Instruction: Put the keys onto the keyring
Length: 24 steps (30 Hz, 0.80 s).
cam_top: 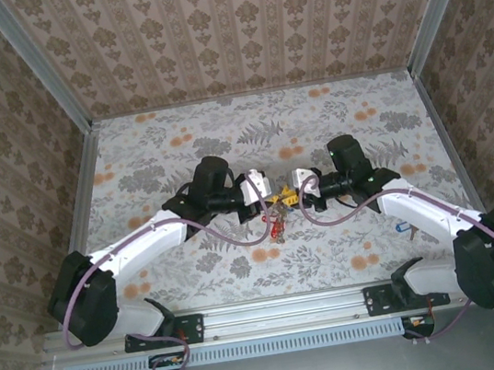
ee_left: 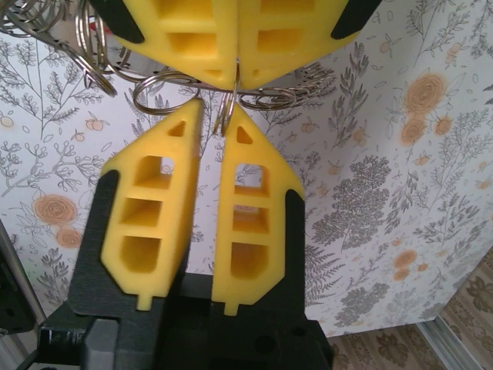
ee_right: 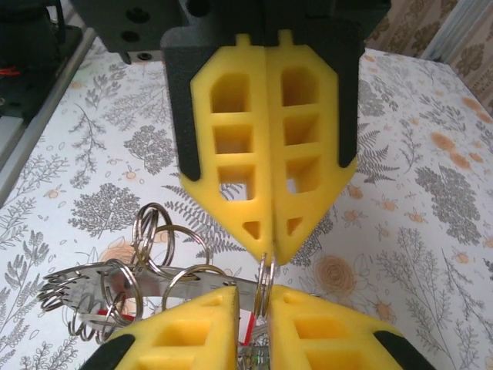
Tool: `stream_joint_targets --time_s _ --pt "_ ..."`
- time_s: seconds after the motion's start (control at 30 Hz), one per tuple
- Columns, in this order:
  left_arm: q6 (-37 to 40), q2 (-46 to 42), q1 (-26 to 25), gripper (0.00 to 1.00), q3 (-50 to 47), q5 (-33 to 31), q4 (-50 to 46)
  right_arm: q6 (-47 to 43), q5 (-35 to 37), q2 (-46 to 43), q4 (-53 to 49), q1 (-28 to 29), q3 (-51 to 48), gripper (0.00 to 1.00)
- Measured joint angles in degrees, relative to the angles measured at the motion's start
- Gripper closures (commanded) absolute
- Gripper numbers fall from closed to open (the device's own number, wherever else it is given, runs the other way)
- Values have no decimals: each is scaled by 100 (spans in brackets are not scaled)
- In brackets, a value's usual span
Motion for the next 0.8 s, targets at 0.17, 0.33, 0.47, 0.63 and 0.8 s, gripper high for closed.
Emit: stream_joint_targets --time_s 0.17,0.33,0.47,0.63,0.8 --pt "74 0 -26 100 59 -59 -101 15 149 -35 70 9 0 99" --pt "81 0 -26 94 76 -87 -160 11 243 -35 114 42 -11 100" --pt "68 0 -24 79 76 -94 -98 48 278 -42 356 44 -140 100" --pt "-127 0 179 76 70 186 195 339 149 -37 787 -35 -439 100" --pt "-409 24 535 74 -76 704 566 807 -149 76 1482 -168 -660 100"
